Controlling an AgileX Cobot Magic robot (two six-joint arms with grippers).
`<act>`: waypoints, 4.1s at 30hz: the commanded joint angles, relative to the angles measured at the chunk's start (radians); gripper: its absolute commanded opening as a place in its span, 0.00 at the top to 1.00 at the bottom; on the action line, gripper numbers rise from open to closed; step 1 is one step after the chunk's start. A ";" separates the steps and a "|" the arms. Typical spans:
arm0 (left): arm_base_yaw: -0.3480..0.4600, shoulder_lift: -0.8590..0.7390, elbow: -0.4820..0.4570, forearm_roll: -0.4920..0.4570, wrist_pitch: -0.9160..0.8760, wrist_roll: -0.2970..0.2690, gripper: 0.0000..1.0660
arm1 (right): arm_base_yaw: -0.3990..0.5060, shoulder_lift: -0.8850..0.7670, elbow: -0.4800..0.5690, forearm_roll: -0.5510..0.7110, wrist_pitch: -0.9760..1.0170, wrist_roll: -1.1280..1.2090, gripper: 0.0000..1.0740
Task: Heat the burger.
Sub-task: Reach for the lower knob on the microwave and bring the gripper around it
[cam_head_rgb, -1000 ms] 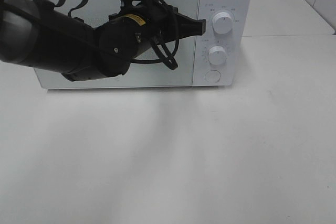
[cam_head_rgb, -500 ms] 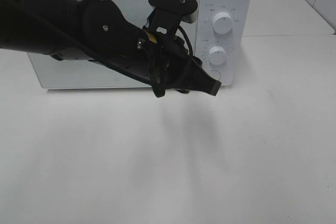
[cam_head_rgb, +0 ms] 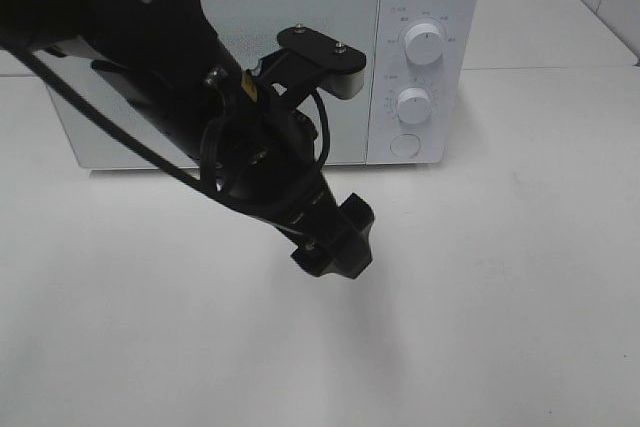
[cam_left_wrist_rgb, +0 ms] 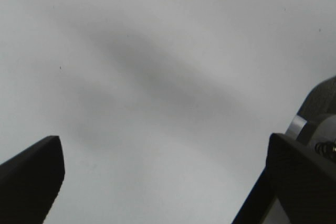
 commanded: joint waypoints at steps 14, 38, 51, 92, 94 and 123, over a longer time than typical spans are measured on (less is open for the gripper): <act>0.275 -0.096 -0.004 0.092 0.363 -0.197 0.06 | -0.006 -0.025 0.005 -0.006 -0.011 -0.012 0.32; 0.818 -0.395 -0.003 0.120 0.563 -0.193 0.06 | -0.006 -0.025 0.005 -0.006 -0.011 -0.012 0.32; 0.884 -0.663 0.306 0.131 0.459 -0.197 0.06 | -0.006 -0.025 0.005 -0.006 -0.011 -0.012 0.32; 0.884 -1.661 0.680 0.193 0.371 -0.307 0.06 | -0.006 -0.025 0.005 -0.006 -0.011 -0.012 0.32; 0.884 -1.679 0.680 0.193 0.371 -0.307 0.06 | -0.006 -0.025 0.005 -0.006 -0.011 -0.012 0.32; 0.884 -1.781 0.681 0.193 0.371 -0.306 0.06 | -0.004 -0.007 0.005 -0.007 -0.012 -0.012 0.32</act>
